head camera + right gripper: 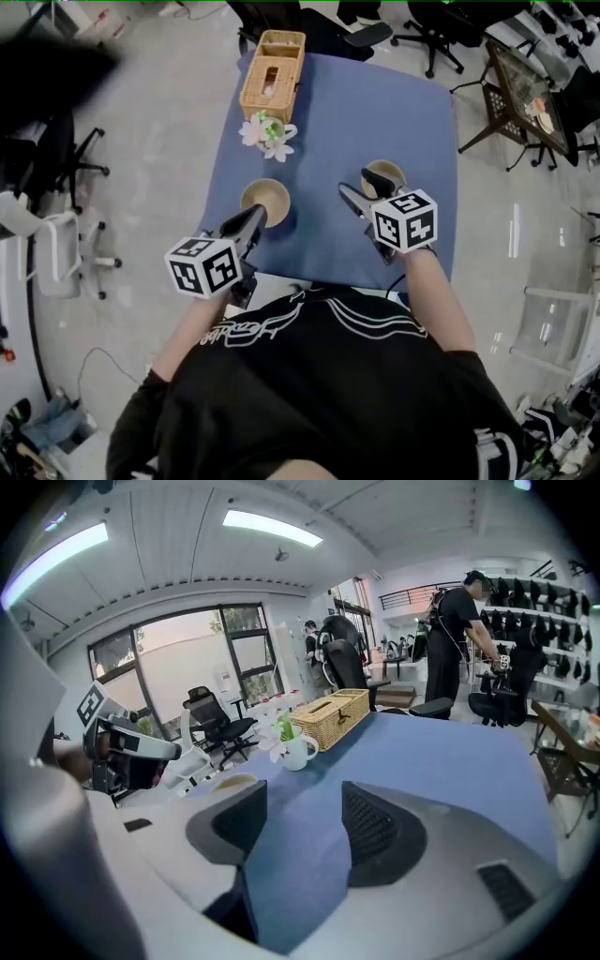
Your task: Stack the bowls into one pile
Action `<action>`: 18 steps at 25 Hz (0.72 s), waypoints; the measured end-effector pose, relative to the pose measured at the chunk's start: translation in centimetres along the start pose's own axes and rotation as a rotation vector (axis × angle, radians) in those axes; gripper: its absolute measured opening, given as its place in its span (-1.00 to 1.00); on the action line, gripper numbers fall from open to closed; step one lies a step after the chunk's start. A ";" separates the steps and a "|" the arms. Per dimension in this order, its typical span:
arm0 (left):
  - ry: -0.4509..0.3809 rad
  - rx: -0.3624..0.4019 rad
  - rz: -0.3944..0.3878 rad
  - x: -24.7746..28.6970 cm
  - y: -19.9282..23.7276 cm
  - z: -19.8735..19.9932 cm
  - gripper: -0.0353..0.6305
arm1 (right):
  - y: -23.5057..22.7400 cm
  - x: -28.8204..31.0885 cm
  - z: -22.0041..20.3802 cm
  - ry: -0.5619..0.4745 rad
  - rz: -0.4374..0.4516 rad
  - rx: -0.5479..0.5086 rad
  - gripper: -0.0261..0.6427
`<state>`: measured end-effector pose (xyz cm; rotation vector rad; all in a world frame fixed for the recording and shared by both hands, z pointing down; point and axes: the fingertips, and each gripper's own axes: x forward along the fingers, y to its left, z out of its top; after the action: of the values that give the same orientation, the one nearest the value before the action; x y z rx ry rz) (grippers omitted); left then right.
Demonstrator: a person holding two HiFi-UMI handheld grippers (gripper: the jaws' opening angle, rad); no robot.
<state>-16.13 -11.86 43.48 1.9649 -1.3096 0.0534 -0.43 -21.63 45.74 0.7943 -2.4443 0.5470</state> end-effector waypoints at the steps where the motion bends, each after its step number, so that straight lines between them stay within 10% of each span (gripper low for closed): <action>1: -0.009 -0.002 0.008 -0.8 0.5 0.2 -0.81 | 0.7 0.3 0.2 0.000 0.006 -0.005 -0.18; 18: -0.123 -0.085 0.110 -9.7 6.8 -0.1 -0.80 | 9.6 6.8 -0.3 0.062 0.115 -0.073 -0.18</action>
<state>-26.13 -5.56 43.31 1.8483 -1.4743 -0.0700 -11.12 -17.15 47.84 0.6015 -2.4490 0.5141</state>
